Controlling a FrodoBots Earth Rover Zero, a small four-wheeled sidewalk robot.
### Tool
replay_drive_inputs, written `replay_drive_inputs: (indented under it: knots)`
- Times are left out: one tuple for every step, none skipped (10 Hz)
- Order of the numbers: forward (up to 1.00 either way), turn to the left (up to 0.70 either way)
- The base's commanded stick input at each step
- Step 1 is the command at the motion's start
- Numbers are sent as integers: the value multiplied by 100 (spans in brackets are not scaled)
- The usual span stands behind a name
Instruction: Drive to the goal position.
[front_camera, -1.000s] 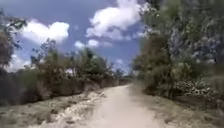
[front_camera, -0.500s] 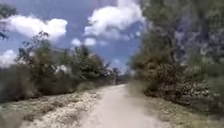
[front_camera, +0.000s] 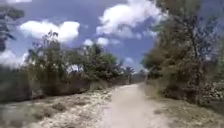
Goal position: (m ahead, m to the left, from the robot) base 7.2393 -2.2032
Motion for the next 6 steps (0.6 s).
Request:
replay_drive_inputs:
  knots:
    - [100, 0]
    - [100, 0]
    - [100, 0]
    - [100, 0]
    - [100, 0]
    - [100, 0]
